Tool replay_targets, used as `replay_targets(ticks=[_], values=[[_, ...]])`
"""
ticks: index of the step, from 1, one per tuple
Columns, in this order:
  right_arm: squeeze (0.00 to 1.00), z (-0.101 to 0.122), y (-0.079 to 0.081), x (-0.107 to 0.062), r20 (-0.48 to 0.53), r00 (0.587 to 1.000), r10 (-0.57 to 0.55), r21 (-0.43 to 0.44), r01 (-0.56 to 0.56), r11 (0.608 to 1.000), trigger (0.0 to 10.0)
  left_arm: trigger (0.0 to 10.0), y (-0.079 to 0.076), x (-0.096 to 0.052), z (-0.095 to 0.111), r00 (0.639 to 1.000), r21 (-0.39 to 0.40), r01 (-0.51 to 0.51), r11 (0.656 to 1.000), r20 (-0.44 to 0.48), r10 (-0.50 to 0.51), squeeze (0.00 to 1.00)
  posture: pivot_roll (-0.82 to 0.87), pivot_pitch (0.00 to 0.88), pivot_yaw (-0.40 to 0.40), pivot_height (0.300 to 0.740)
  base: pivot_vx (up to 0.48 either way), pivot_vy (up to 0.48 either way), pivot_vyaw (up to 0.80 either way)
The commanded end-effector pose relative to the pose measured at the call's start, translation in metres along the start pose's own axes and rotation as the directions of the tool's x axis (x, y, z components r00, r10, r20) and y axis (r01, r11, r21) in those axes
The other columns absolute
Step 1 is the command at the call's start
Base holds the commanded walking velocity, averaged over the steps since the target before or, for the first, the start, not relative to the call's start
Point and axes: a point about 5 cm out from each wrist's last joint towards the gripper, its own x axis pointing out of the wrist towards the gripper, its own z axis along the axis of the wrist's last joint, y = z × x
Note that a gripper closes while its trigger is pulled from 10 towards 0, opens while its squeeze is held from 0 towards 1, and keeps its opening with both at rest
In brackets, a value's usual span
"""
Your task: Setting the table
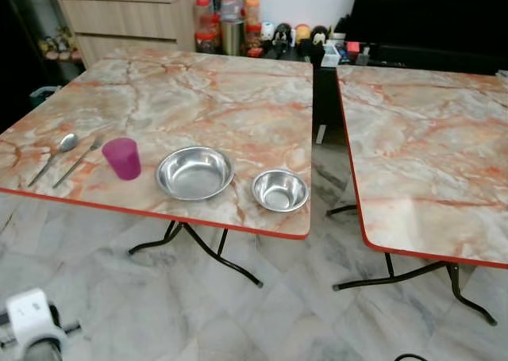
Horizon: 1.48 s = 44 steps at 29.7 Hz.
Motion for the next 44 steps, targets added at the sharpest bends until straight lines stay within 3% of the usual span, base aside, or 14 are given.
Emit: replay_targets(ticks=[1, 3, 7, 9, 11, 13, 15, 18, 25, 26, 27, 28, 37, 44], values=[[0.0, 0.001, -0.002, 0.0, -0.001, 1.0, -0.001, -0.01, 0.001, 1.0, 10.0, 10.0, 0.009, 0.007, 0.034, 0.984, -0.061, -0.068, 0.996, 0.158, 0.077, 0.0, 0.03, 0.089, -0.06, 0.74, 0.0, 0.0, 0.0], [0.0, 0.001, -0.003, 0.0, 0.001, 1.0, -0.001, -0.012, 0.001, 1.0, 10.0, 10.0, 0.008, 0.011, 0.063, 0.955, -0.104, -0.076, 0.992, 0.279, 0.103, 0.0, 0.03, 0.091, -0.063, 0.74, 0.0, 0.0, 0.0], [0.0, 0.002, -0.003, 0.0, 0.003, 1.0, -0.001, -0.019, 0.001, 1.0, 10.0, 10.0, 0.0, 0.014, 0.11, 0.898, -0.144, -0.03, 0.989, 0.43, 0.09, 0.0, 0.04, 0.095, -0.069, 0.74, 0.0, 0.0, 0.0], [0.0, 0.003, -0.003, 0.0, 0.003, 1.0, -0.002, -0.023, 0.002, 1.0, 10.0, 10.0, -0.005, 0.014, 0.121, 0.889, -0.159, -0.005, 0.987, 0.451, 0.077, 0.0, 0.04, 0.097, -0.071, 0.74, 0.0, 0.0, 0.0], [0.0, 0.003, -0.004, 0.0, 0.003, 1.0, -0.003, -0.024, 0.003, 1.0, 10.0, 10.0, -0.02, 0.015, 0.136, 0.878, -0.155, 0.099, 0.983, 0.479, -0.012, 0.0, 0.04, 0.097, -0.07, 0.74, 0.0, 0.0, 0.0], [0.0, 0.002, -0.004, 0.0, 0.006, 1.0, -0.007, -0.014, 0.007, 1.0, 10.0, 10.0, -0.047, 0.01, 0.15, 0.848, -0.115, 0.266, 0.957, 0.499, -0.176, 0.0, 0.04, 0.102, -0.066, 0.74, 0.0, 0.0, 0.0], [0.0, 0.001, -0.004, -0.001, 0.009, 1.0, -0.009, -0.005, 0.009, 1.0, 10.0, 10.0, -0.07, 0.002, 0.157, 0.813, -0.094, 0.391, 0.915, 0.501, -0.296, 0.0, 0.03, 0.108, -0.051, 0.74, 0.0, 0.0, 0.0], [0.0, -0.002, -0.001, -0.001, 0.01, 1.0, -0.008, 0.013, 0.008, 1.0, 10.0, 10.0, -0.095, -0.009, 0.161, 0.783, -0.135, 0.514, 0.847, 0.478, -0.399, 0.0, 0.02, 0.107, -0.029, 0.74, 0.0, 0.0, 0.0], [0.0, -0.005, 0.002, -0.001, 0.004, 1.0, -0.01, 0.026, 0.01, 1.0, 10.0, 10.0, -0.115, -0.014, 0.162, 0.747, -0.128, 0.605, 0.786, 0.432, -0.504, 0.0, 0.03, 0.103, -0.008, 0.74, 0.0, 0.0, 0.0], [0.0, -0.005, 0.003, -0.001, 0.004, 1.0, -0.01, 0.028, 0.01, 1.0, 10.0, 10.0, -0.116, -0.014, 0.162, 0.746, -0.125, 0.611, 0.782, 0.422, -0.515, 0.56, 0.03, 0.1, -0.008, 0.74, 0.0, 0.0, 0.0], [0.0, -0.005, 0.003, -0.001, 0.004, 1.0, -0.01, 0.028, 0.01, 1.0, 10.0, 10.0, -0.116, -0.014, 0.162, 0.746, -0.125, 0.611, 0.782, 0.422, -0.515, 0.56, 0.03, 0.1, -0.008, 0.74, 0.0, 0.0, 0.0], [0.0, -0.005, 0.003, -0.001, 0.003, 1.0, -0.01, 0.029, 0.01, 1.0, 10.0, 10.0, -0.118, -0.016, 0.162, 0.74, -0.13, 0.624, 0.77, 0.413, -0.531, 1.0, 0.03, 0.096, -0.007, 0.74, 0.0, 0.0, 0.0], [0.0, -0.003, 0.001, -0.001, 0.013, 1.0, -0.013, 0.023, 0.013, 1.0, 10.0, 10.0, -0.131, -0.022, 0.162, 0.713, -0.142, 0.673, 0.726, 0.387, -0.585, 1.0, 0.02, 0.071, -0.016, 0.74, 0.0, 0.0, 0.0], [0.0, -0.003, 0.001, -0.001, 0.014, 1.0, -0.014, 0.021, 0.013, 1.0, 10.0, 10.0, -0.133, -0.02, 0.162, 0.717, -0.151, 0.672, 0.725, 0.38, -0.585, 1.0, 0.01, 0.058, -0.018, 0.74, 0.0, 0.0, 0.0]])
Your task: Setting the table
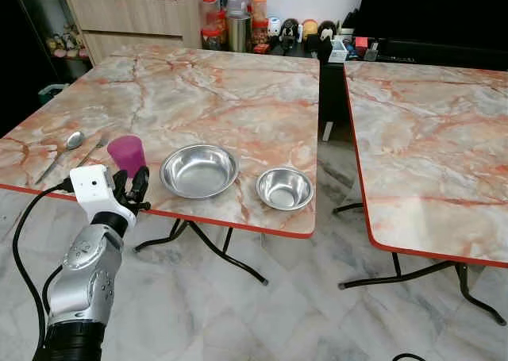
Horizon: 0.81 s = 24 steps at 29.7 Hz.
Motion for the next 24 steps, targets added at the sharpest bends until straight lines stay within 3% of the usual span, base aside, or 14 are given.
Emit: replay_targets(ticks=[1, 14, 15, 18, 19, 22, 23, 24], values=[[0.0, 0.0, -0.004, -0.001, 0.007, 1.0, -0.012, 0.003, 0.012, 1.0, 10.0, 10.0, -0.002, 0.002, 0.002, 1.0, -0.001, 0.006, 1.0, -0.001, -0.006, 1.0, 0.01, 0.056, -0.021, 0.74, 0.0, 0.0, 0.0], [0.0, 0.0, -0.006, -0.001, 0.005, 1.0, -0.012, -0.005, 0.012, 1.0, 10.0, 10.0, -0.003, 0.003, 0.005, 1.0, 0.004, -0.004, 1.0, 0.013, 0.004, 1.0, 0.02, 0.067, -0.029, 0.74, 0.0, 0.0, 0.0], [0.0, 0.0, -0.006, -0.001, 0.005, 1.0, -0.011, -0.005, 0.011, 1.0, 10.0, 10.0, -0.004, 0.003, 0.005, 1.0, 0.011, -0.003, 1.0, 0.011, 0.003, 0.0, 0.03, 0.078, -0.026, 0.74, 0.0, 0.0, 0.0], [0.0, 0.001, -0.005, -0.001, 0.004, 1.0, -0.008, -0.006, 0.008, 1.0, 10.0, 10.0, -0.005, 0.003, 0.003, 1.0, 0.01, -0.002, 1.0, 0.003, 0.002, 0.0, 0.03, 0.083, -0.026, 0.74, 0.0, 0.0, 0.0], [0.0, 0.0, -0.005, -0.001, 0.004, 1.0, -0.008, -0.006, 0.008, 1.0, 10.0, 10.0, -0.005, 0.003, 0.002, 1.0, -0.007, 0.004, 1.0, -0.002, -0.004, 1.0, 0.03, 0.089, -0.022, 0.74, 0.0, 0.0, 0.0], [0.0, 0.0, -0.004, -0.001, 0.002, 1.0, -0.007, -0.004, 0.007, 1.0, 10.0, 10.0, -0.007, 0.001, -0.004, 0.998, -0.068, 0.027, 0.997, -0.054, -0.03, 1.0, 0.03, 0.092, -0.014, 0.74, 0.0, 0.0, 0.0], [0.0, -0.001, -0.003, -0.001, 0.002, 1.0, -0.006, -0.003, 0.006, 1.0, 10.0, 10.0, -0.007, 0.001, -0.005, 0.997, -0.073, 0.029, 0.997, -0.063, -0.034, 0.18, 0.03, 0.091, -0.012, 0.74, 0.0, 0.0, 0.0], [0.0, -0.001, -0.003, -0.001, 0.002, 1.0, -0.006, -0.003, 0.006, 1.0, 10.0, 10.0, -0.007, 0.001, -0.005, 0.997, -0.073, 0.029, 0.997, -0.063, -0.034, 0.18, 0.03, 0.091, -0.012, 0.74, 0.0, 0.0, 0.0]])
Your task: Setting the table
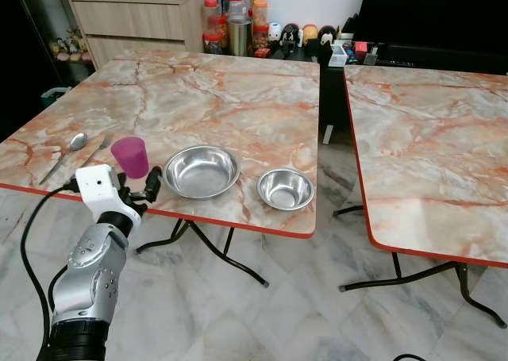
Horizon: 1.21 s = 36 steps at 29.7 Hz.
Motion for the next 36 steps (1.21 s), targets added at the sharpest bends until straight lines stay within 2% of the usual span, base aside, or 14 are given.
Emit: replay_targets(ticks=[1, 6, 11, 21, 29, 33, 36], values=[[0.0, -0.001, -0.001, 0.0, -0.001, 1.0, -0.005, 0.004, 0.005, 1.0, 10.0, 10.0, -0.003, 0.003, 0.001, 1.0, -0.035, 0.014, 0.999, -0.024, -0.015, 0.0, 0.03, 0.09, -0.004, 0.74, 0.0, 0.0, 0.0], [0.0, -0.003, 0.002, 0.0, 0.001, 1.0, -0.004, 0.02, 0.004, 1.0, 10.0, 10.0, -0.008, 0.011, 0.006, 1.0, -0.054, 0.022, 0.998, -0.014, -0.023, 0.0, 0.03, 0.087, 0.005, 0.74, 0.0, 0.0, 0.0], [0.0, -0.002, 0.002, 0.0, 0.003, 1.0, -0.004, 0.025, 0.004, 1.0, 10.0, 10.0, -0.01, 0.013, 0.01, 0.999, 0.037, 0.027, 0.999, 0.019, -0.028, 0.0, 0.03, 0.082, 0.003, 0.74, 0.0, 0.0, 0.0], [0.0, 0.001, 0.0, 0.0, 0.018, 1.0, -0.001, 0.023, 0.001, 1.0, 10.0, 10.0, -0.012, 0.011, 0.011, 0.999, 0.043, 0.003, 0.999, 0.047, -0.005, 0.0, 0.03, 0.081, -0.015, 0.74, 0.0, 0.0, 0.0], [0.0, 0.001, -0.001, 0.0, 0.017, 1.0, -0.004, 0.027, 0.003, 1.0, 10.0, 10.0, -0.014, 0.011, 0.011, 0.998, 0.043, 0.007, 0.999, 0.059, -0.009, 0.0, 0.02, 0.081, -0.023, 0.74, 0.289, 0.0, 0.0], [0.0, 0.001, -0.002, 0.0, 0.011, 1.0, 0.002, 0.02, -0.002, 1.0, 10.0, 10.0, -0.015, 0.011, 0.011, 0.998, 0.042, 0.011, 0.999, 0.064, -0.013, 0.0, 0.02, 0.08, -0.026, 0.74, 0.311, 0.0, -0.69], [0.0, 0.002, -0.002, 0.0, 0.021, 1.0, 0.0, 0.019, 0.0, 1.0, 10.0, 10.0, -0.016, 0.011, 0.011, 0.998, 0.04, 0.012, 0.999, 0.067, -0.015, 0.0, 0.02, 0.08, -0.027, 0.74, 0.311, 0.0, 0.0]])
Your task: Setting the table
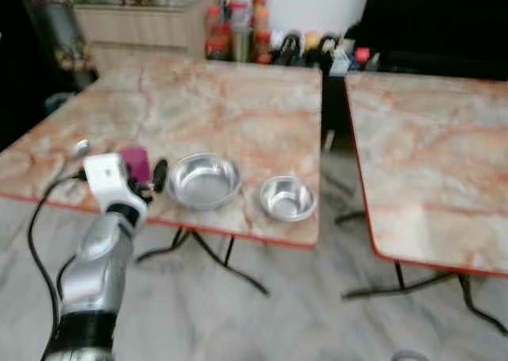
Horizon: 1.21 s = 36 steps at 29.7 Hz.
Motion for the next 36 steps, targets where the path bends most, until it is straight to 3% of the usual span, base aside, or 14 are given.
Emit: replay_targets(ticks=[1, 18, 21, 36], values=[[0.0, 0.0016, -0.0046, -0.0007, 0.01, 1.0, -0.013, 0.002, 0.013, 1.0, 10.0, 10.0, -0.0055, 0.0006, 0.0002, 1.0, 0.002, 0.019, 1.0, 0.009, -0.019, 0.0, 0.02, 0.08, -0.027, 0.74, 0.311, 0.0, 0.0], [0.0, 0.0025, -0.0051, -0.0006, 0.012, 1.0, -0.013, -0.004, 0.013, 1.0, 10.0, 10.0, -0.0083, 0.0014, 0.0051, 0.999, 0.0, 0.026, 1.0, 0.031, -0.026, 0.0, 0.02, 0.079, -0.033, 0.74, 0.314, 0.0, 0.0], [0.0, 0.0031, -0.0054, -0.0005, 0.009, 1.0, -0.008, -0.004, 0.008, 1.0, 10.0, 10.0, -0.0099, 0.0014, 0.0058, 0.999, 0.005, 0.029, 1.0, 0.035, -0.029, 0.0, 0.03, 0.077, -0.045, 0.74, 0.275, 0.0, -0.68], [0.0, 0.0074, -0.0103, -0.0008, 0.02, 1.0, -0.017, -0.029, 0.018, 0.999, 10.0, 10.0, -0.0102, -0.0005, 0.0027, 0.999, 0.003, 0.004, 1.0, 0.042, -0.004, 0.0, 0.02, 0.067, -0.074, 0.74, 0.0, 0.0, 0.0]])
